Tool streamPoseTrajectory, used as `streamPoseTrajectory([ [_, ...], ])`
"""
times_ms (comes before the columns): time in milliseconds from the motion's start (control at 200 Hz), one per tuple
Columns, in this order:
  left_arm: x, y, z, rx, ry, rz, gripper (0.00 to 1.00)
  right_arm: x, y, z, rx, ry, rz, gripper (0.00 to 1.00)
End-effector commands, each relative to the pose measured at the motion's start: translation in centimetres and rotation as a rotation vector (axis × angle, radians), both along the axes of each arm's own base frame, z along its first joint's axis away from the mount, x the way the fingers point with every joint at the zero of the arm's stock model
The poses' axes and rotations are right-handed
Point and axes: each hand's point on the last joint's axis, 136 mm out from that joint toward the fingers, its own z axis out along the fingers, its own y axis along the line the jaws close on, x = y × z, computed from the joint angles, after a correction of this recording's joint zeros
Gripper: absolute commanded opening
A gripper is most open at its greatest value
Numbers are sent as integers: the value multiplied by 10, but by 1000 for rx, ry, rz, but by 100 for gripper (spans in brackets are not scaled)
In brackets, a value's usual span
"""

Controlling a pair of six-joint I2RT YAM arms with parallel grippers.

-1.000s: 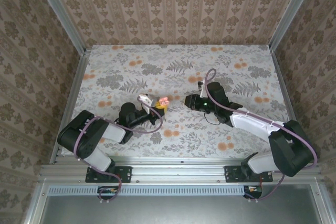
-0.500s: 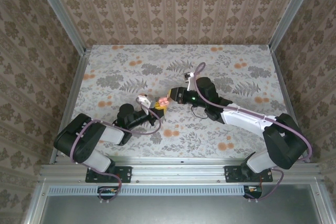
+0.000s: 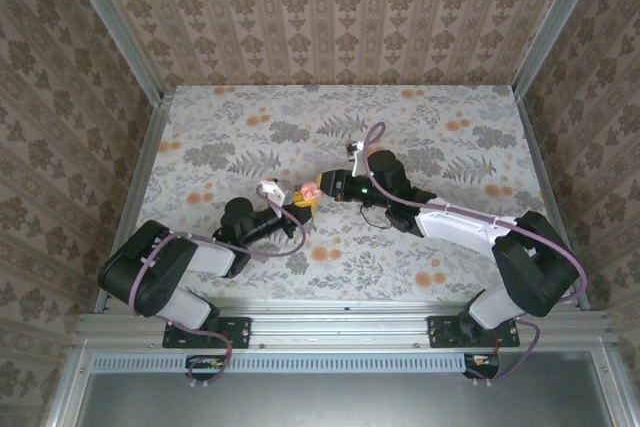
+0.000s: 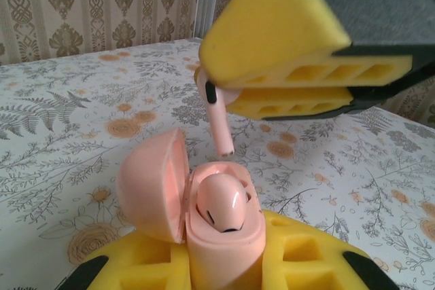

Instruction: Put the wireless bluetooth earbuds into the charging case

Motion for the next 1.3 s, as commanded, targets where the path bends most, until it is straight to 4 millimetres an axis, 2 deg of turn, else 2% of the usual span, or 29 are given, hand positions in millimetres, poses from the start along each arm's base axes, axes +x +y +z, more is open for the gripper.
streamPoseTrajectory([
  [0, -1, 0, 15, -39, -36, 6, 11, -1, 2, -2, 3, -9, 0, 20],
  [675, 1, 1, 21, -48, -45, 11, 12, -13, 7, -11, 2, -9, 60, 21],
  [935, 0, 1, 22, -45, -50, 9, 11, -12, 11, -7, 6, -16, 81, 21],
  [1295, -3, 0, 20, -6, -83, -8, 12, -22, 11, -2, -36, -13, 123, 21],
])
